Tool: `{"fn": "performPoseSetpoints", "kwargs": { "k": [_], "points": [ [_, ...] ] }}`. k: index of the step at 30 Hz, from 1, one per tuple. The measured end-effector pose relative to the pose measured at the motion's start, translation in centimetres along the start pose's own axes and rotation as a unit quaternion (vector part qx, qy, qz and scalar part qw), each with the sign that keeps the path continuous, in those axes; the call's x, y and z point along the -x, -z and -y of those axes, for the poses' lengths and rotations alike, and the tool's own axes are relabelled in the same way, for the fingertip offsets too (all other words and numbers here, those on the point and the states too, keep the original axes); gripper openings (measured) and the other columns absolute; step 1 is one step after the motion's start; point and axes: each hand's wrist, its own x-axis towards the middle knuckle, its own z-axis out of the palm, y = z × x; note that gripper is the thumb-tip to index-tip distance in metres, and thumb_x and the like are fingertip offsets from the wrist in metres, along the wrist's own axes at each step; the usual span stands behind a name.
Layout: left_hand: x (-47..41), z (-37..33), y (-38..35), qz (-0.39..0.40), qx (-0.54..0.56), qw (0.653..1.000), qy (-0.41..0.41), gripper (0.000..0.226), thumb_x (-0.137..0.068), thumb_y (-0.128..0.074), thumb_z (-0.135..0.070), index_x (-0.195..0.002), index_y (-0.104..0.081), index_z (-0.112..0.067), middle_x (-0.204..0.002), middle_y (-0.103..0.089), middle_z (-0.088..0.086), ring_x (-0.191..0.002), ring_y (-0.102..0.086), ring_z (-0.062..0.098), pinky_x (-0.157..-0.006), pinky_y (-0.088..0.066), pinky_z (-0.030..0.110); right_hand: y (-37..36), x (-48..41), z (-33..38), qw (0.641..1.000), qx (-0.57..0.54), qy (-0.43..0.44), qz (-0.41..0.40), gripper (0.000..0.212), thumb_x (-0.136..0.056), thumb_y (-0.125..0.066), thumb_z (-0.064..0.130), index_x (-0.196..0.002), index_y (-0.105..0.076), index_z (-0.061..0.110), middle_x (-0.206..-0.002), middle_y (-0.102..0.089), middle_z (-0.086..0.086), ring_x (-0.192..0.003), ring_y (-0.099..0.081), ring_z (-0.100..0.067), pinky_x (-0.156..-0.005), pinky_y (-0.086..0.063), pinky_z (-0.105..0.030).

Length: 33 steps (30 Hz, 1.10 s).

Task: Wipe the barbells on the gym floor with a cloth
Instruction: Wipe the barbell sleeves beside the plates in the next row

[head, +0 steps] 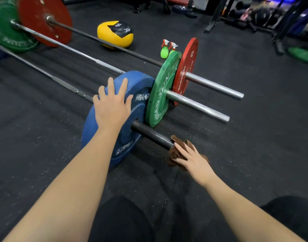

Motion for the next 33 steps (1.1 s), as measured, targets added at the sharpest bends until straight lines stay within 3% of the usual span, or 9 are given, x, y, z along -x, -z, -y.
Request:
{"fn": "performPoseSetpoints", "kwargs": {
  "k": [3,5,7,11,17,20,24,29,33],
  "points": [
    [0.1,0.0,-0.1,0.002,-0.005,1.0,0.001,0.058,-0.107,-0.032,-0.053,-0.16,-0.025,-0.031,-0.161,-0.033,0.019,-0.13,-0.045,0.047,-0.091,-0.045,0.058,0.8,4.2,-2.0,0.998,-0.023,-0.028,0.048,0.079,-0.081,-0.077,-0.001,-0.141,-0.054,0.044,-0.17,-0.001,-0.003,-0.154,-0.015,-0.036,-0.094,-0.057,-0.04],
    [0.0,-0.1,0.0,0.009,0.001,1.0,0.004,0.058,-0.107,-0.031,-0.053,-0.161,-0.024,-0.031,-0.162,-0.032,0.019,-0.133,-0.043,0.047,-0.093,-0.044,0.058,2.1,5.6,-2.6,0.989,-0.014,-0.041,0.14,0.077,-0.096,-0.055,-0.001,-0.151,-0.037,0.05,-0.16,0.032,0.008,-0.152,0.014,-0.02,-0.102,-0.049,-0.03],
    [0.2,-0.2,0.1,0.013,0.0,1.0,0.002,0.058,-0.107,-0.031,-0.053,-0.161,-0.024,-0.031,-0.162,-0.031,0.019,-0.136,-0.041,0.048,-0.095,-0.043,0.059,3.5,5.4,-2.5,0.982,-0.046,-0.052,0.176,0.074,-0.099,-0.048,-0.001,-0.152,-0.034,0.049,-0.156,0.037,0.008,-0.154,0.012,-0.02,-0.114,-0.039,-0.032],
    [0.2,-0.2,0.3,0.019,0.0,1.0,0.0,0.059,-0.108,-0.03,-0.052,-0.162,-0.023,-0.03,-0.164,-0.028,0.021,-0.141,-0.036,0.05,-0.1,-0.041,0.061,6.6,3.8,-2.9,0.963,-0.064,-0.085,0.247,0.071,-0.096,-0.047,-0.002,-0.15,-0.044,0.044,-0.17,0.005,-0.004,-0.149,-0.034,-0.03,-0.114,-0.034,-0.03],
    [0.1,-1.0,1.7,0.018,-0.064,0.998,-0.015,0.059,-0.108,-0.031,-0.047,-0.159,-0.025,-0.019,-0.149,-0.041,0.024,-0.123,-0.044,0.041,-0.094,-0.042,0.056,11.8,2.3,-8.1,0.969,-0.059,-0.111,0.215,0.068,-0.086,-0.054,0.004,-0.142,-0.054,0.044,-0.148,-0.051,0.001,-0.131,-0.052,-0.024,-0.105,-0.044,-0.03],
    [0.1,-2.1,1.8,0.012,-0.118,0.993,-0.024,0.061,-0.106,-0.036,-0.043,-0.153,-0.029,-0.005,-0.131,-0.046,0.021,-0.107,-0.044,0.038,-0.087,-0.043,0.052,13.5,0.7,-11.8,0.976,-0.081,-0.137,0.148,0.066,-0.086,-0.055,0.005,-0.141,-0.056,0.04,-0.142,-0.056,0.001,-0.127,-0.055,-0.025,-0.104,-0.045,-0.033],
    [-0.5,-6.0,0.8,-0.006,-0.101,0.995,0.01,0.064,-0.102,-0.043,-0.043,-0.146,-0.034,0.002,-0.134,-0.046,0.021,-0.115,-0.045,0.041,-0.103,-0.036,0.058,12.6,-1.7,-15.3,0.981,-0.12,-0.11,0.11,0.063,-0.085,-0.057,0.007,-0.141,-0.057,0.037,-0.134,-0.061,-0.002,-0.123,-0.056,-0.027,-0.103,-0.045,-0.036],
    [-0.6,-14.8,-2.8,-0.049,-0.048,0.99,-0.124,0.056,-0.098,-0.052,-0.037,-0.146,-0.051,-0.009,-0.134,-0.056,0.017,-0.119,-0.054,0.038,-0.111,-0.034,0.058,10.5,-8.2,-20.5,0.974,-0.191,-0.1,0.066,0.061,-0.086,-0.055,0.007,-0.141,-0.053,0.034,-0.133,-0.062,-0.008,-0.119,-0.059,-0.032,-0.096,-0.048,-0.035],
    [0.4,-19.6,-6.8,-0.007,-0.056,0.998,0.001,0.052,-0.095,-0.056,-0.037,-0.14,-0.057,-0.011,-0.127,-0.058,0.015,-0.114,-0.054,0.037,-0.101,-0.04,0.053,8.7,-15.4,-23.7,0.961,-0.259,-0.089,-0.028,0.056,-0.09,-0.057,0.008,-0.139,-0.045,0.03,-0.121,-0.061,-0.013,-0.107,-0.061,-0.036,-0.091,-0.052,-0.045]
  ]
}}
